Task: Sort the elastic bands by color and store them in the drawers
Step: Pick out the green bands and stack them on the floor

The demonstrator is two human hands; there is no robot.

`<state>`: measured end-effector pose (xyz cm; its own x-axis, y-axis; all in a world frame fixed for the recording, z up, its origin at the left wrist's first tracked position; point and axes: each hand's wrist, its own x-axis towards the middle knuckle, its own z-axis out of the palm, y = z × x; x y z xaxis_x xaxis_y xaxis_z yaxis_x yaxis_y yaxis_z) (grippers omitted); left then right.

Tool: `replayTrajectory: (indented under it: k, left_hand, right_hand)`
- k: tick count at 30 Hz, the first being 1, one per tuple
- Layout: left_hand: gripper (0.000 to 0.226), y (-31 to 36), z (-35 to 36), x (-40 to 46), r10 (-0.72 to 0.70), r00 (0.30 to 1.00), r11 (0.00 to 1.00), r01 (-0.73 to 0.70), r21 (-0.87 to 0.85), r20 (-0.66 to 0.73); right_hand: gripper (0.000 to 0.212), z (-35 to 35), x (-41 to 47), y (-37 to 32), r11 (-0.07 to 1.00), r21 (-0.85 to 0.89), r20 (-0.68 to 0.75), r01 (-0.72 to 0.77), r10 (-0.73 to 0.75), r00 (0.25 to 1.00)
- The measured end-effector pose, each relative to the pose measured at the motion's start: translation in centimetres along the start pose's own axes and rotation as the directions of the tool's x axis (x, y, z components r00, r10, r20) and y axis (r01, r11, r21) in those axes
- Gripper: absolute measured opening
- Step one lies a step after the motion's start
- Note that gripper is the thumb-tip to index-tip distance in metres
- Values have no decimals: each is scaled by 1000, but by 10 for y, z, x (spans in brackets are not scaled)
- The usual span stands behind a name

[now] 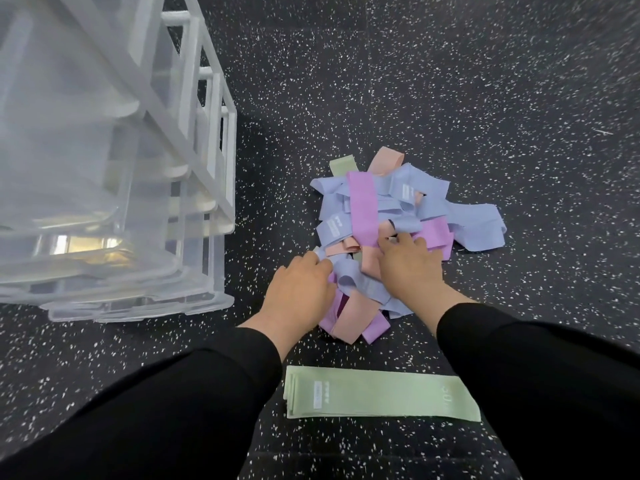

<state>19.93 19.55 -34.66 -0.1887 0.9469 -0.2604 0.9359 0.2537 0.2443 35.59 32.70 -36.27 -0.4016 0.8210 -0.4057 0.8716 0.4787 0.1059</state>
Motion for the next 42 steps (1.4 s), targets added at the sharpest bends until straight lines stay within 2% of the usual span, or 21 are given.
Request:
replayTrajectory:
  k: [7, 11, 14, 16, 19, 22, 25, 29, 34, 38, 42]
  left_hand:
    - [27, -2, -2, 0, -10, 1000, 999, 10, -39, -8]
    - [29, -1, -4, -4, -17, 1000, 998, 17, -56, -4]
    - [28, 1, -8, -5, -27, 1000, 998, 26, -65, -16]
    - [28, 4, -12, -6, -37, 999, 995, 34, -92, -31]
    - [29, 11, -20, -5, -47, 997, 988, 37, -149, -66]
    - [30, 19, -31, -6, -43, 994, 982, 23, -189, -102]
    - [31, 27, -40, -10, -37, 993, 973, 11, -229, -112]
    - [30, 32, -46, -18, -30, 989, 969, -6, -248, -142]
    - [32, 37, -51, -25, -42, 991, 966, 8, -259, -125]
    - [34, 47, -62, -26, -73, 988, 918, 12, -398, -139]
    - [41, 75, -89, -20, -87, 967, 760, -91, -643, -240]
  right_hand:
    - [30, -7, -1, 6, 1000, 21, -45, 8, -7, 999]
    - [29, -5, -5, 13, 998, 52, -160, 39, -30, 987]
    - [15, -7, -5, 23, 963, 233, -365, 137, -44, 930]
    - [19, -13, -10, 29, 893, 402, -477, 202, 16, 879]
    - [23, -33, -21, 34, 776, 581, -534, 247, 134, 835]
    - [22, -58, -32, 37, 674, 707, -485, 215, 241, 841]
    - [19, -79, -40, 39, 525, 836, -389, 162, 358, 849]
    - [13, -100, -54, 40, 395, 902, -352, 174, 440, 826]
    - [19, -115, -69, 42, 326, 884, -451, 336, 399, 798]
    - [21, -139, -75, 49, 332, 847, -525, 415, 401, 751]
    - [20, -158, -71, 52, 285, 881, -452, 376, 276, 848]
